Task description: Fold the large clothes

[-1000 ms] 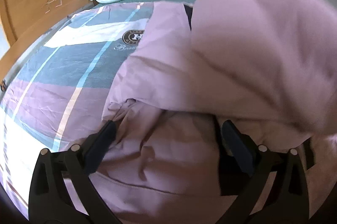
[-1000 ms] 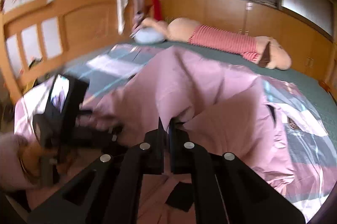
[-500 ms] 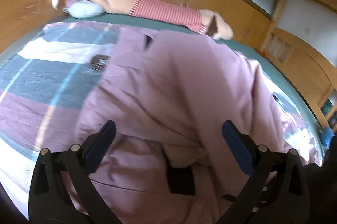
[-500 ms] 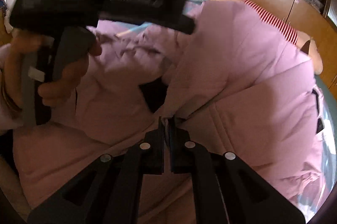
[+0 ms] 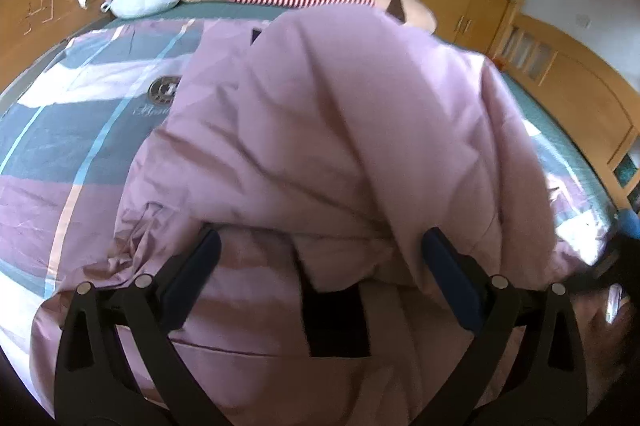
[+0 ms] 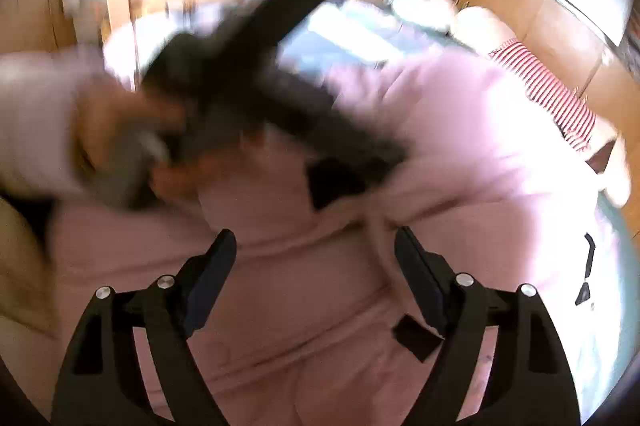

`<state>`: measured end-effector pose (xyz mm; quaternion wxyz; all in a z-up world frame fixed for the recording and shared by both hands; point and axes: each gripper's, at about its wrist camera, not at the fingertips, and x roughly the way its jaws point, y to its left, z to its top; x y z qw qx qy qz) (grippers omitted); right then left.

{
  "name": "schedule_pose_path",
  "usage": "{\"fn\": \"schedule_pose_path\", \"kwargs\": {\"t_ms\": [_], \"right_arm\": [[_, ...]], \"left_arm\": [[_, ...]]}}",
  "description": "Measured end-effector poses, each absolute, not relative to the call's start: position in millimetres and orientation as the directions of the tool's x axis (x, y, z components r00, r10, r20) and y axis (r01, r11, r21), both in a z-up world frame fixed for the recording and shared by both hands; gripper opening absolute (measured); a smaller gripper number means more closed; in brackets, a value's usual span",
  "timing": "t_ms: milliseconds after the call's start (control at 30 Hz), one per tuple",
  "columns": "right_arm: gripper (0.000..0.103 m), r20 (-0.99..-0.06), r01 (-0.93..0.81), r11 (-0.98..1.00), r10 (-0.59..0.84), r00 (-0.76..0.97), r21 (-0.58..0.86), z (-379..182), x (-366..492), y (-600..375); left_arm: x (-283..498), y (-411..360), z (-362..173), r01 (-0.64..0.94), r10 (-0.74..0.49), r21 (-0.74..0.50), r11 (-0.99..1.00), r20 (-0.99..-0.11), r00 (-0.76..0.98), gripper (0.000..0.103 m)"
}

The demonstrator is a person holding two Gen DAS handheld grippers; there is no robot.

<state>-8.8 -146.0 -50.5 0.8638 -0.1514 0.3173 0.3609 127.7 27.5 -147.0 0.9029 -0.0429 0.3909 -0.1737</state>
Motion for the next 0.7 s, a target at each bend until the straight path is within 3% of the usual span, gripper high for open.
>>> {"fn": "schedule_pose_path", "kwargs": {"t_ms": [67, 100, 133, 267, 333, 500, 700], "right_arm": [[0.081, -0.502, -0.627, 0.768, 0.597, 0.626, 0.131, -24.6, 3.0, -185.7], [0.081, -0.426, -0.523, 0.824, 0.563, 0.708, 0.221, -19.1, 12.5, -208.3], [0.075, -0.422, -0.427, 0.868, 0.497, 0.758, 0.256, -20.7, 22.2, -221.1], [0.043, -0.6, -0.201, 0.977, 0.199, 0.775, 0.065, -55.1, 50.9, -222.5], [0.042, -0.653, -0.213, 0.973, 0.218, 0.725, 0.088, -70.6, 59.7, -214.5], [0.042, -0.725, -0.233, 0.972, 0.132, 0.676, -0.04, -102.4, 67.3, -182.9], [0.04, -0.776, -0.258, 0.964, 0.115, 0.62, -0.064, -122.8, 70.5, -181.0]], "left_arm": [[130.1, 27.5, -152.8, 0.266, -0.338, -0.216, 0.939, -0.708, 0.62, 0.101], [130.7, 27.9, -154.3, 0.261, -0.338, -0.221, 0.94, -0.712, 0.616, 0.101], [131.3, 28.0, -155.5, 0.257, -0.336, -0.222, 0.941, -0.716, 0.612, 0.101], [133.3, 28.9, -158.0, 0.25, -0.336, -0.229, 0.941, -0.722, 0.605, 0.101], [134.3, 28.6, -158.7, 0.247, -0.334, -0.228, 0.942, -0.725, 0.603, 0.101], [133.4, 27.4, -156.4, 0.243, -0.309, -0.199, 0.95, -0.721, 0.62, 0.101], [114.1, 20.3, -134.8, 0.273, -0.285, -0.118, 0.955, -0.628, 0.724, 0.101]]}}
